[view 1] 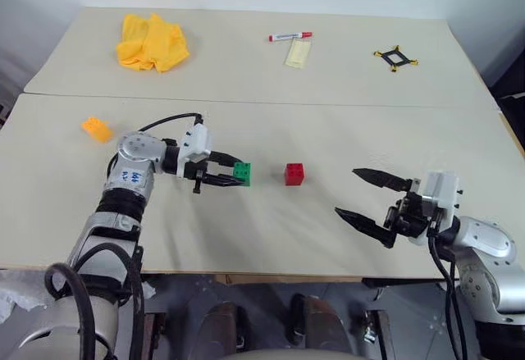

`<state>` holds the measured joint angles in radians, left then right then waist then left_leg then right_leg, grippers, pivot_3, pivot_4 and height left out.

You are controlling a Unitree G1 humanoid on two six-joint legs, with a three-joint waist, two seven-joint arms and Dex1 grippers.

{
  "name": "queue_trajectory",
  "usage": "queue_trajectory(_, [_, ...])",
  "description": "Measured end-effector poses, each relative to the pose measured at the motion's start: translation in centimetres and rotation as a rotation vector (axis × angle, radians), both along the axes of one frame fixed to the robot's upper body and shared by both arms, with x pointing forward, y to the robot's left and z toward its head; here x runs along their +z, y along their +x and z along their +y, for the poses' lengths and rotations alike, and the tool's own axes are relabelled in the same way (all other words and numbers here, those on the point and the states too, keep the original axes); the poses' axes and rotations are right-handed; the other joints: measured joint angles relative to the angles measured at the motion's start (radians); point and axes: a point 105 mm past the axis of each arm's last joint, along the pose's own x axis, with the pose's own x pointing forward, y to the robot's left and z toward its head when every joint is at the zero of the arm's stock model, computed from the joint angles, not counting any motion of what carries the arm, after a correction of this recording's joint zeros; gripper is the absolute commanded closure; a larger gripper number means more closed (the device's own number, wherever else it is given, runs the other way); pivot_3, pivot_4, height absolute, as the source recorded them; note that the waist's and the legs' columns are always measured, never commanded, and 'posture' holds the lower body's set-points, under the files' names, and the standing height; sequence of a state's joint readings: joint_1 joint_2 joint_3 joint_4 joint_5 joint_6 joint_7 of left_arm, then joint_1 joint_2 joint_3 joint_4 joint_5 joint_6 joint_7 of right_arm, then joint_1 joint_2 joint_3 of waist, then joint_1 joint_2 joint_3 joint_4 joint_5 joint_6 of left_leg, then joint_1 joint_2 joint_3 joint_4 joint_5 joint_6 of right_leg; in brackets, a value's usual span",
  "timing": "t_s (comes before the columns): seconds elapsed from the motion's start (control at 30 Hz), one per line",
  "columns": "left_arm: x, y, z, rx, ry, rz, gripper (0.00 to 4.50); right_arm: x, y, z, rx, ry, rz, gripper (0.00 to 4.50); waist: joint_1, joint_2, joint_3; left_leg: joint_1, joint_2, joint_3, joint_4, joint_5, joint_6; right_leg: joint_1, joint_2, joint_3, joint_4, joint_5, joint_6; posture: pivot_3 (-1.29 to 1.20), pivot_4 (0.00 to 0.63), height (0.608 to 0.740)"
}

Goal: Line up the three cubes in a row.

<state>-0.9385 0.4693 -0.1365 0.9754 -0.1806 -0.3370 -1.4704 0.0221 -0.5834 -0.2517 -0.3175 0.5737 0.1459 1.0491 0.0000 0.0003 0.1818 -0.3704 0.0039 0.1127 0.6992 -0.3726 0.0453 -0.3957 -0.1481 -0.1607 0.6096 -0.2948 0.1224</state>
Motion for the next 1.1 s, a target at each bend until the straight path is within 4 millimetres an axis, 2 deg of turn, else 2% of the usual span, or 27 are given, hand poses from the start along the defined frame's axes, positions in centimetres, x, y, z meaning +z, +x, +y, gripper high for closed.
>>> queue_trajectory(0.23, [-0.6, 0.6, -0.4, 0.004, 0.035, 0.018, 3.02, -0.1, -0.3, 0.1, -0.030, 0.007, -0.011, 0.00, 0.001, -0.001, 0.000, 0.000, 0.000, -0.007, 0.001, 0.000, 0.001, 0.000, -0.001, -0.001, 0.001, 0.000, 0.000, 0.00, 0.150, 0.740])
queue_trajectory(0.27, [-0.8, 0.7, -0.4, 0.013, 0.030, 0.029, 2.31, -0.1, -0.4, 0.3, -0.026, 0.008, -0.011, 0.00, 0.001, -0.001, 0.000, 0.000, 0.000, -0.007, 0.001, 0.000, 0.001, 0.000, -0.001, -0.001, 0.001, 0.000, 0.000, 0.00, 0.150, 0.740])
queue_trajectory(0.43, [-0.9, 0.9, -0.2, 0.045, 0.001, 0.027, 0.96, 0.1, -0.2, 0.9, 0.002, 0.010, -0.016, 0.00, 0.002, -0.001, 0.000, 0.000, 0.000, -0.008, 0.002, 0.000, 0.001, 0.000, -0.001, -0.001, 0.001, 0.000, 0.000, 0.00, 0.150, 0.740])
queue_trajectory(0.47, [-0.7, 1.0, -0.1, 0.048, -0.008, 0.012, 0.53, 0.2, -0.1, 1.3, 0.018, 0.010, -0.020, 0.00, 0.001, -0.001, 0.000, 0.000, 0.000, -0.008, 0.002, 0.000, 0.001, 0.000, -0.001, -0.001, 0.001, 0.000, 0.000, 0.00, 0.150, 0.740])
queue_trajectory(0.53, [0.0, 1.0, 0.3, 0.056, -0.036, -0.024, 0.05, 0.3, 0.0, 1.7, 0.042, 0.010, -0.027, 0.00, 0.000, -0.001, 0.001, 0.000, 0.000, -0.008, 0.002, 0.000, 0.001, 0.000, -0.001, -0.001, 0.002, 0.000, 0.000, 0.00, 0.150, 0.740])
queue_trajectory(0.63, [1.4, 0.5, 2.2, 0.103, -0.124, -0.109, 0.05, 0.4, 0.4, 2.5, 0.083, 0.016, -0.026, 0.00, -0.006, -0.001, 0.000, 0.000, 0.006, -0.008, 0.001, 0.000, 0.001, 0.000, -0.001, -0.001, 0.002, 0.000, 0.000, 0.00, 0.150, 0.740])
queue_trajectory(0.77, [0.9, -2.0, 6.6, 0.284, -0.222, -0.106, 0.05, 0.5, 1.0, 4.0, 0.140, 0.017, -0.017, 0.00, -0.029, 0.000, 0.001, 0.001, 0.007, -0.010, 0.001, 0.000, 0.001, 0.000, -0.001, 0.000, 0.003, 0.000, 0.000, 0.00, 0.150, 0.740])
queue_trajectory(0.87, [0.9, -3.9, 9.9, 0.536, -0.347, -0.114, 0.05, 0.8, 1.6, 5.0, 0.165, 0.044, -0.019, 0.00, -0.028, 0.000, 0.001, 0.001, 0.007, -0.013, 0.003, 0.000, 0.001, 0.001, -0.001, 0.001, 0.003, 0.000, 0.000, 0.00, 0.150, 0.740])
queue_trajectory(0.93, [0.6, -6.3, 15.4, 0.889, -0.451, -0.178, 0.05, 1.4, 1.8, 6.0, 0.203, 0.061, -0.039, 0.00, -0.034, 0.000, 0.001, 0.003, 0.008, -0.014, 0.002, 0.000, 0.001, 0.003, -0.002, 0.003, 0.002, 0.000, 0.000, 0.00, 0.150, 0.740])
queue_trajectory(1.0, [-0.3, -8.7, 19.6, 1.150, -0.496, -0.214, 0.05, 1.6, 1.7, 6.2, 0.222, 0.064, -0.038, 0.00, -0.027, 0.000, 0.001, 0.002, 0.008, -0.017, 0.002, 0.000, 0.001, 0.004, -0.002, 0.004, 0.002, 0.000, -0.001, 0.00, 0.150, 0.740])
queue_trajectory(1.07, [-1.7, -12.0, 22.6, 1.373, -0.514, -0.232, 0.05, 1.6, 1.5, 6.3, 0.248, 0.057, -0.034, 0.00, -0.013, 0.000, 0.000, 0.002, 0.007, -0.019, 0.003, 0.000, 0.001, 0.006, -0.003, 0.004, 0.001, 0.000, -0.001, 0.00, 0.150, 0.740])
queue_trajectory(1.1, [-2.2, -13.2, 23.5, 1.446, -0.521, -0.235, 0.05, 1.7, 1.4, 6.3, 0.259, 0.052, -0.036, 0.00, 0.000, -0.001, 0.000, 0.002, 0.006, -0.020, 0.004, -0.001, 0.001, 0.008, -0.003, 0.005, 0.000, 0.000, -0.001, 0.00, 0.150, 0.740])
